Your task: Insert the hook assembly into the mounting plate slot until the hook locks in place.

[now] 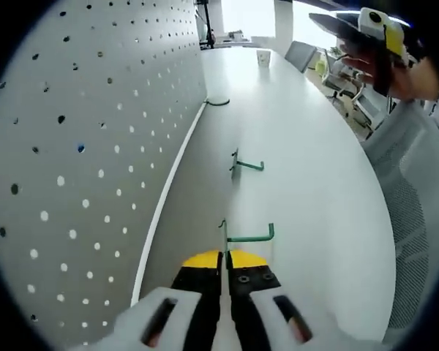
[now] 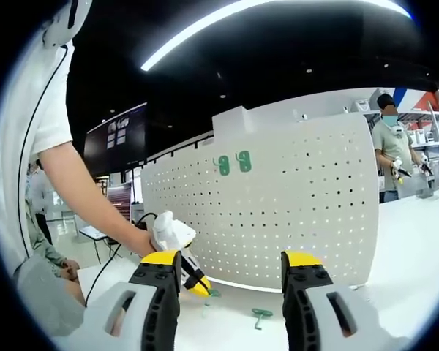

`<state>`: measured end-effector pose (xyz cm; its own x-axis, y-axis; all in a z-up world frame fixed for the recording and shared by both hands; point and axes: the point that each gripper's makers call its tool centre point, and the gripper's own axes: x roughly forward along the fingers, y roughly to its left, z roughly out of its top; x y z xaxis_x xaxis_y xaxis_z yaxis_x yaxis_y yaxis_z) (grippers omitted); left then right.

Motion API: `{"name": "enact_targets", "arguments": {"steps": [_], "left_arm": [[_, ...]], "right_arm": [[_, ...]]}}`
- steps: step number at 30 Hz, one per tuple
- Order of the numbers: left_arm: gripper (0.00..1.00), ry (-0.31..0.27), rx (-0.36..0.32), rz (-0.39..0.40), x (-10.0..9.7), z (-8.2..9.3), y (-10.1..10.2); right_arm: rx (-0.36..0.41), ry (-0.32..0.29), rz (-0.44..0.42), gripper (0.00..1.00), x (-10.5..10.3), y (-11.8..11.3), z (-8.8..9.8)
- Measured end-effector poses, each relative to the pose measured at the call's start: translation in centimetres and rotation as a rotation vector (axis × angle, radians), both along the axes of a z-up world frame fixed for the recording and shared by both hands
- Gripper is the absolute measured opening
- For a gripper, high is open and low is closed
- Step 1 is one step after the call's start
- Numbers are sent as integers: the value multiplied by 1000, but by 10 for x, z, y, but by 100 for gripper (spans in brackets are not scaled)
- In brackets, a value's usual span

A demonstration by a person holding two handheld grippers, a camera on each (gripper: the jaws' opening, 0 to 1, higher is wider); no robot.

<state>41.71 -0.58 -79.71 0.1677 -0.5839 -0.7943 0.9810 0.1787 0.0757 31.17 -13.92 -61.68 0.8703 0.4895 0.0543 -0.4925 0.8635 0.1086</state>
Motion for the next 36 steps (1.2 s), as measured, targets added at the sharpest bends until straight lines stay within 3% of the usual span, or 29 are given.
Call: {"name": "enact_targets", "arguments": {"steps": [13, 30, 36], "left_arm": [[2, -31, -167, 80, -2, 36, -10], [2, -117, -416, 191, -9, 101, -10], [2, -129, -555, 231, -15, 130, -12]], "right_arm": [[21, -3, 6, 53, 0, 4, 6], [53, -17, 32, 53, 0, 19, 22], [63, -25, 45, 52, -1, 25, 29]]}}
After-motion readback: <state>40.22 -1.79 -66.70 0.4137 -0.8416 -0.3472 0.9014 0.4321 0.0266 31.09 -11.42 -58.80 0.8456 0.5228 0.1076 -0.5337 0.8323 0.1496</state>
